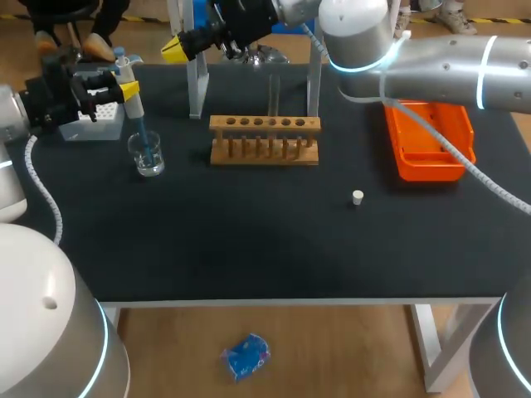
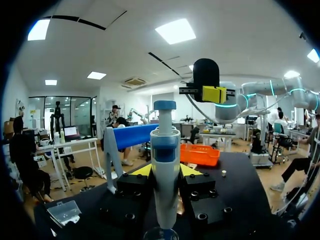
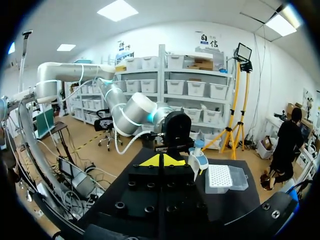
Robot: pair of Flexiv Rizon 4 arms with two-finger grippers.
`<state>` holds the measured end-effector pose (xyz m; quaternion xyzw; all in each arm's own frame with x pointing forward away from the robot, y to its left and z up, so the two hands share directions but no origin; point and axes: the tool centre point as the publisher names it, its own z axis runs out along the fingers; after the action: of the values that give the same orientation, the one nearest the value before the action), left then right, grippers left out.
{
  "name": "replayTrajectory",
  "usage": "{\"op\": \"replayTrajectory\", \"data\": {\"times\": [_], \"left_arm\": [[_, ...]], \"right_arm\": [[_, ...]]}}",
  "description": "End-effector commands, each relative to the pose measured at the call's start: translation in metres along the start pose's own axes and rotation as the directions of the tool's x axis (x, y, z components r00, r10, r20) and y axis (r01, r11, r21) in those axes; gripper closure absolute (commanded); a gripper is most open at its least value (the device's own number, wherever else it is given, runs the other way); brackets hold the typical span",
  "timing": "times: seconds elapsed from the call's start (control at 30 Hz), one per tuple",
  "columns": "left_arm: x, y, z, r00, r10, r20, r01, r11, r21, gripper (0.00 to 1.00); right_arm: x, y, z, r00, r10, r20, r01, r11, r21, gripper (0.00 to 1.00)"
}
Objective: Invert the test tube, pick up the pipette, mount the tip to pipette, aspirate from beaker and dispense into the tube, eject the tip, return the pipette, and cap with the stopper.
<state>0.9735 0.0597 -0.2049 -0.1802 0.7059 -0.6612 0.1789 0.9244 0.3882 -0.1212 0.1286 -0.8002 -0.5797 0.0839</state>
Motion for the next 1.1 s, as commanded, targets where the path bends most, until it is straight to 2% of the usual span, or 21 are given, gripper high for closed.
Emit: {"op": "replayTrajectory", "data": {"times": [0.03,0.1,0.77,1.1], "left_arm": [[-0.001,0.001,0.000,1.000,0.001,-0.002,-0.001,1.000,0.003,1.00],[-0.001,0.001,0.000,1.000,0.001,-0.002,-0.001,1.000,0.003,1.00],[-0.001,0.001,0.000,1.000,0.001,-0.002,-0.001,1.000,0.003,1.00],[-0.001,0.001,0.000,1.000,0.001,-0.002,-0.001,1.000,0.003,1.00]], "right_arm": [[-0.001,0.000,-0.001,1.000,0.000,-0.006,0.000,1.000,0.004,1.00],[-0.001,0.000,-0.001,1.000,0.000,-0.006,0.000,1.000,0.004,1.00],[-0.063,0.018,0.034,0.997,0.001,-0.079,0.001,1.000,0.015,1.00],[-0.081,0.028,0.049,0.993,-0.005,-0.114,0.009,1.000,0.027,1.00]]}}
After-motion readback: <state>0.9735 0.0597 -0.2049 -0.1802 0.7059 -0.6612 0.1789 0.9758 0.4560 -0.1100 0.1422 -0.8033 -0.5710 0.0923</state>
